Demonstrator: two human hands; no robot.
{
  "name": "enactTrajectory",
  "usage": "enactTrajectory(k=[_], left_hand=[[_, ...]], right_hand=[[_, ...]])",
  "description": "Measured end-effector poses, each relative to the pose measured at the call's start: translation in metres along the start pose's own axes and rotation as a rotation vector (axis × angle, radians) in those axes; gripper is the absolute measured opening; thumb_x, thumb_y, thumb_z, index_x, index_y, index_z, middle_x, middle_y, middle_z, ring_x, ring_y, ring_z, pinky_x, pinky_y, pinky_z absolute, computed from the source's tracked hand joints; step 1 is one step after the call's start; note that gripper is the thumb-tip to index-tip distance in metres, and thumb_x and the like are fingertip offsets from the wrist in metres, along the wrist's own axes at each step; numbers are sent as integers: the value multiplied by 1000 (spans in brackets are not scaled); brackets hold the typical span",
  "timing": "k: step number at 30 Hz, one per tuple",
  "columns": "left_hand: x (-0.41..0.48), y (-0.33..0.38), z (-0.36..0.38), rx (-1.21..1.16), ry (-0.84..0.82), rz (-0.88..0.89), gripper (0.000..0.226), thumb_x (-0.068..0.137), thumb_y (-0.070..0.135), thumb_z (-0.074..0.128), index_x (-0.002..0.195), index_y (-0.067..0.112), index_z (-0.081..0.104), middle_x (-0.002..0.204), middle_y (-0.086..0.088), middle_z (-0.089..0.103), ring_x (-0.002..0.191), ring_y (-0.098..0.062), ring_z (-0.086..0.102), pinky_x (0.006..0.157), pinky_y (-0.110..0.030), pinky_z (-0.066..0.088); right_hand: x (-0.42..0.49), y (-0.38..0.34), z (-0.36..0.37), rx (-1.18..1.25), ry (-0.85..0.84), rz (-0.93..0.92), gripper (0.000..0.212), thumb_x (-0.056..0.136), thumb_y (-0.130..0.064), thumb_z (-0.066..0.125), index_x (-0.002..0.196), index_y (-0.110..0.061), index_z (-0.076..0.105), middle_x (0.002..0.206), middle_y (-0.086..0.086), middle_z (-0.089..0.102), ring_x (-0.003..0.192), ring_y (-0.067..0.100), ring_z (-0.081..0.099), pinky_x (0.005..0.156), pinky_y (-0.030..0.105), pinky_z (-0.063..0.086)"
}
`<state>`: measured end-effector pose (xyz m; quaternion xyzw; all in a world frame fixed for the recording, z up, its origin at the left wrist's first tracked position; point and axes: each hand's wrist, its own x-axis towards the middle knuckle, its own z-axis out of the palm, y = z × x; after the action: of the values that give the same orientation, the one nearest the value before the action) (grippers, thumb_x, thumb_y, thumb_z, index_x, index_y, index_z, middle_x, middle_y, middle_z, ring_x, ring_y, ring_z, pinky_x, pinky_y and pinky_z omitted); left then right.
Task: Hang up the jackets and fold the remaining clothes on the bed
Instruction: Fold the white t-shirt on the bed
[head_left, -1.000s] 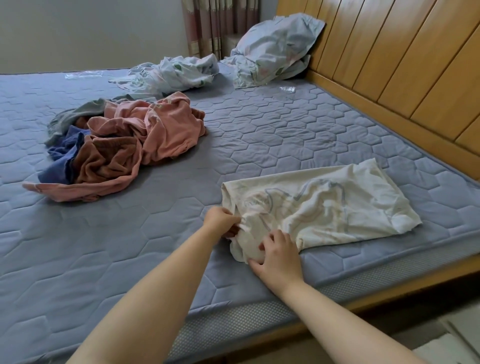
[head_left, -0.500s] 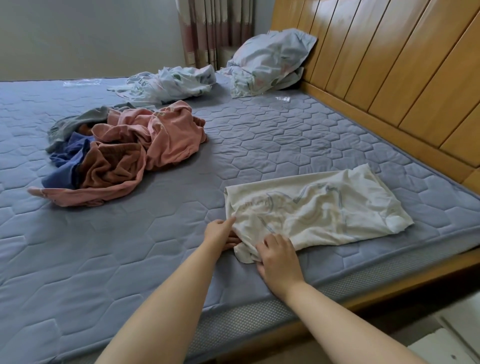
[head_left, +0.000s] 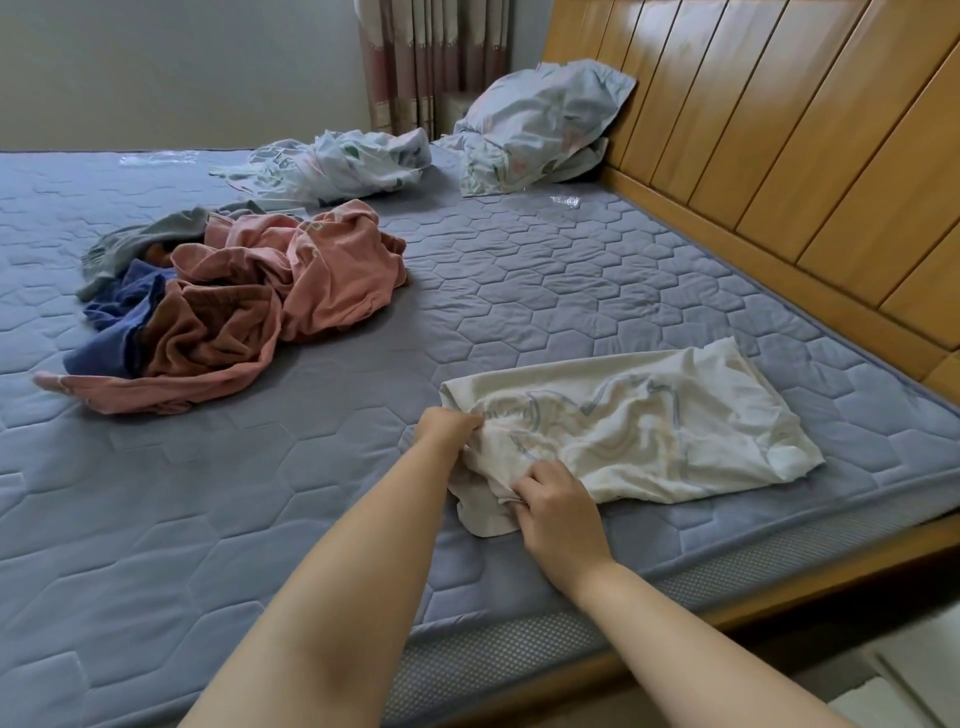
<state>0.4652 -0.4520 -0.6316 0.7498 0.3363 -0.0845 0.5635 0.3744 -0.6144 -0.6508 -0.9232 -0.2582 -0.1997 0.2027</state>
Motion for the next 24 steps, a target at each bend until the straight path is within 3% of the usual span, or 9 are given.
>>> enactTrajectory(k=[3,6,9,11,13,16,19,21,24], left_hand=[[3,10,-1,-506,-190,-83,27,93,14,59,114,-2,57,79,-8,59,68,-20,57,53,-30,49],[7,6,1,-637,-197,-88,16,98,16,53,107,4,56,75,-6,58,66,-18,57,50,-26,52],[14,-18,-4,-209,61,-8,21,89,20,63,102,3,67,84,-9,65,82,-28,64,78,-36,56],[11,-32,-6,125,166,116,21,88,24,65,97,5,69,94,-11,69,91,-29,64,82,-33,52],[4,-38,-4,256,212,175,29,89,30,64,104,5,64,110,-14,65,103,-30,60,81,-31,45],[2,-37,0,201,171,111,56,87,42,63,122,1,48,123,-14,56,114,-33,54,83,-33,41],[9,-33,0,-151,-45,-52,64,77,40,73,121,-2,54,114,-16,64,101,-33,62,84,-33,50],[13,-35,-2,-262,-126,-127,62,70,34,78,117,-2,58,105,-19,67,94,-35,66,88,-44,54],[19,-38,-3,-246,-115,-131,45,77,21,73,113,-4,62,101,-21,67,91,-36,67,85,-50,55]], right_hand=[[8,-1,-3,-66,140,-49,22,65,3,72,74,-11,57,75,3,53,70,23,50,68,31,42],[11,-3,5,-109,238,-184,16,71,2,65,84,-7,65,81,7,60,78,25,54,87,36,43],[-7,0,31,-163,111,-252,15,77,-4,54,78,-10,67,80,6,64,76,24,60,84,40,52],[-24,3,46,-136,-55,-197,17,73,-11,57,82,-14,71,93,5,71,90,23,67,84,41,56],[-30,2,46,-142,-180,-138,31,60,-18,73,92,-17,73,108,1,71,103,19,67,89,42,54],[-24,-2,38,-193,-300,-32,70,43,-42,85,106,-16,68,119,4,66,111,21,63,88,48,52],[-13,-9,33,-246,-346,160,92,46,-49,84,126,-11,56,135,13,54,124,28,54,94,56,45],[-7,-12,38,-222,-381,252,87,71,-42,75,142,-9,38,149,17,36,139,29,36,108,55,30],[0,-16,37,-151,-287,287,42,82,-24,64,120,-8,57,125,14,58,121,30,53,100,45,39]])
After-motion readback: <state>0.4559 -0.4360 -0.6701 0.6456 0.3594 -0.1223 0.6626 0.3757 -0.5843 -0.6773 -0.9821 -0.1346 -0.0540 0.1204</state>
